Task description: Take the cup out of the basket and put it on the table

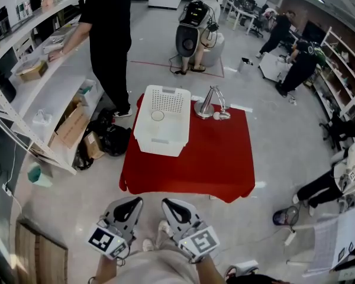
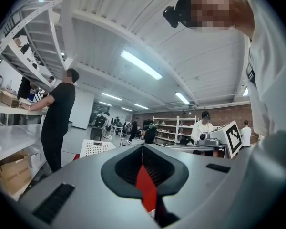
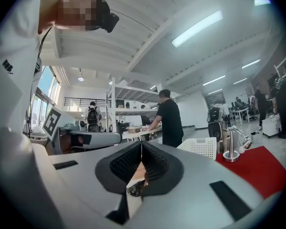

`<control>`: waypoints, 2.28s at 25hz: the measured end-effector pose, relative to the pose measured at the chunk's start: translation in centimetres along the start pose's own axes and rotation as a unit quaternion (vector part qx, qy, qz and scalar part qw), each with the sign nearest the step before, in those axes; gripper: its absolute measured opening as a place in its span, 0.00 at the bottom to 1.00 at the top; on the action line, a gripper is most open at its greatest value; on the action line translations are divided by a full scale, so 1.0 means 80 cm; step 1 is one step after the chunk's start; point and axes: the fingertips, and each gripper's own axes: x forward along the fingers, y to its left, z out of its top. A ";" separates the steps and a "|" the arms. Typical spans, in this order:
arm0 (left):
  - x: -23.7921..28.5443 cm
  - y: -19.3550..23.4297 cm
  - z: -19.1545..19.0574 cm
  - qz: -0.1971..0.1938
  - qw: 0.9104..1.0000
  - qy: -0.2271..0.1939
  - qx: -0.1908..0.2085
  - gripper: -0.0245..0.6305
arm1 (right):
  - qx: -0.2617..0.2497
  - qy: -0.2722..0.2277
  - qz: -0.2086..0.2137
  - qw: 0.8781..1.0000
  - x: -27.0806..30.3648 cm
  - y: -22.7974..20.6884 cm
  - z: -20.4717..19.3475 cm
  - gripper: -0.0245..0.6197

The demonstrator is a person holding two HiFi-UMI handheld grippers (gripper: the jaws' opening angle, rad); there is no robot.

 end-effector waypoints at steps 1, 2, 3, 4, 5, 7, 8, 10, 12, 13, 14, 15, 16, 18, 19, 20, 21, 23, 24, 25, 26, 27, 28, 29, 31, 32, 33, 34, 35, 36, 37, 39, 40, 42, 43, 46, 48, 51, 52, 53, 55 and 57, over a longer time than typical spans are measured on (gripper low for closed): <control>0.008 0.003 0.002 0.003 1.000 0.001 0.001 0.05 | 0.000 0.000 0.004 1.000 0.004 -0.007 0.001 0.05; 0.015 0.006 0.003 0.007 1.000 0.002 0.002 0.05 | 0.000 -0.001 0.008 1.000 0.007 -0.015 0.003 0.05; 0.023 0.008 0.004 0.011 1.000 0.003 0.003 0.05 | 0.001 -0.003 0.012 1.000 0.010 -0.022 0.005 0.05; 0.029 0.009 0.005 0.014 1.000 0.004 0.004 0.05 | 0.002 -0.005 0.015 1.000 0.012 -0.029 0.006 0.05; 0.035 0.011 0.005 0.018 1.000 0.005 0.005 0.05 | 0.003 -0.006 0.018 1.000 0.013 -0.036 0.008 0.05; 0.047 0.014 0.008 0.023 1.000 0.005 0.006 0.05 | 0.006 -0.005 0.023 1.000 0.016 -0.050 0.009 0.05; 0.053 0.016 0.009 0.025 1.000 0.006 0.006 0.05 | 0.007 -0.004 0.025 1.000 0.018 -0.057 0.010 0.05; 0.062 0.018 0.009 0.030 1.000 0.008 0.008 0.05 | 0.007 -0.004 0.028 1.000 0.019 -0.069 0.012 0.05; 0.066 0.021 0.008 0.037 0.999 0.010 0.007 0.05 | 0.008 -0.004 0.028 1.000 0.019 -0.078 0.013 0.05; 0.068 0.022 0.007 0.040 0.999 0.011 0.007 0.05 | 0.009 -0.004 0.029 1.000 0.019 -0.081 0.012 0.05; 0.069 0.024 0.006 0.042 0.999 0.011 0.006 0.05 | 0.011 -0.003 0.029 1.000 0.019 -0.084 0.012 0.05; 0.071 0.026 0.006 0.044 0.999 0.011 0.006 0.05 | 0.012 -0.001 0.029 0.999 0.019 -0.086 0.011 0.05; 0.073 0.027 0.007 0.046 0.999 0.010 0.007 0.05 | 0.013 0.000 0.030 0.999 0.021 -0.087 0.010 0.05; 0.077 0.030 0.009 0.048 0.999 0.008 0.008 0.05 | 0.012 -0.001 0.034 0.999 0.024 -0.089 0.010 0.05; 0.079 0.033 0.010 0.048 0.999 0.007 0.009 0.05 | 0.012 -0.002 0.035 0.999 0.026 -0.091 0.011 0.05; 0.081 0.035 0.010 0.049 0.999 0.007 0.009 0.05 | 0.012 -0.003 0.036 0.999 0.029 -0.092 0.012 0.05; 0.083 0.038 0.010 0.049 0.999 0.008 0.010 0.05 | 0.012 -0.003 0.036 0.999 0.031 -0.094 0.012 0.05; 0.089 0.045 0.009 0.048 0.999 0.008 0.011 0.05 | 0.012 -0.004 0.035 0.999 0.038 -0.100 0.012 0.05; 0.092 0.048 0.009 0.048 0.999 0.008 0.011 0.05 | 0.011 -0.005 0.035 0.999 0.041 -0.103 0.012 0.05; 0.096 0.052 0.009 0.047 0.999 0.008 0.012 0.05 | 0.010 -0.005 0.033 0.999 0.045 -0.107 0.012 0.05; 0.101 0.057 0.010 0.046 0.999 0.007 0.012 0.05 | 0.010 -0.005 0.031 0.999 0.049 -0.112 0.011 0.05; 0.106 0.063 0.010 0.045 0.999 0.007 0.012 0.05 | 0.010 -0.005 0.029 1.000 0.054 -0.117 0.010 0.05; 0.111 0.069 0.010 0.044 0.999 0.007 0.012 0.05 | 0.011 -0.004 0.028 1.000 0.059 -0.122 0.009 0.05; 0.115 0.075 0.010 0.043 0.999 0.007 0.012 0.05 | 0.011 -0.003 0.026 1.000 0.065 -0.127 0.008 0.05; 0.125 0.088 0.010 0.041 0.999 0.008 0.011 0.05 | 0.010 0.000 0.024 1.000 0.077 -0.137 0.005 0.05; 0.129 0.095 0.011 0.040 0.999 0.008 0.010 0.05 | 0.009 0.001 0.023 1.000 0.084 -0.142 0.004 0.05; 0.134 0.102 0.012 0.038 0.999 0.008 0.009 0.05 | 0.009 0.003 0.021 1.000 0.092 -0.146 0.003 0.05; 0.138 0.110 0.013 0.037 0.999 0.009 0.008 0.05 | 0.010 0.004 0.020 1.000 0.100 -0.151 0.003 0.05; 0.143 0.118 0.014 0.035 0.999 0.010 0.007 0.05 | 0.010 0.005 0.019 1.000 0.108 -0.155 0.003 0.05; 0.148 0.126 0.014 0.033 0.999 0.011 0.006 0.05 | 0.011 0.006 0.018 1.000 0.116 -0.160 0.002 0.05; 0.154 0.134 0.014 0.032 0.999 0.012 0.005 0.05 | 0.012 0.007 0.016 1.000 0.125 -0.165 0.002 0.05; 0.165 0.151 0.015 0.026 1.000 0.013 0.005 0.05 | 0.012 0.008 0.011 1.000 0.142 -0.176 0.000 0.05; 0.171 0.159 0.015 0.023 1.000 0.014 0.005 0.05 | 0.011 0.008 0.009 1.000 0.150 -0.181 0.000 0.05; 0.181 0.175 0.018 0.016 1.000 0.014 0.005 0.05 | 0.010 0.010 0.003 1.000 0.167 -0.190 -0.001 0.05; 0.186 0.183 0.019 0.013 1.000 0.014 0.004 0.05 | 0.010 0.010 0.001 1.000 0.175 -0.194 -0.001 0.05; 0.201 0.204 0.022 0.004 1.000 0.017 0.000 0.05 | 0.011 0.014 -0.006 1.000 0.198 -0.207 -0.002 0.05; 0.208 0.218 0.022 -0.001 1.000 0.018 -0.002 0.05 | 0.012 0.020 -0.011 1.000 0.212 -0.213 -0.005 0.05; 0.217 0.238 0.025 -0.009 1.000 0.018 -0.002 0.05 | 0.009 0.022 -0.017 1.000 0.233 -0.219 -0.005 0.05; 0.220 0.245 0.027 -0.012 1.000 0.018 -0.003 0.05 | 0.007 0.022 -0.019 1.000 0.241 -0.221 -0.005 0.05; 0.223 0.251 0.029 -0.015 1.000 0.018 -0.003 0.05 | 0.006 0.022 -0.021 1.000 0.247 -0.222 -0.004 0.05; 0.228 0.261 0.032 -0.021 1.000 0.017 -0.004 0.05 | 0.005 0.023 -0.026 0.999 0.259 -0.225 -0.003 0.05; 0.233 0.270 0.036 -0.027 1.000 0.015 -0.004 0.05 | 0.005 0.025 -0.031 0.999 0.269 -0.227 -0.003 0.05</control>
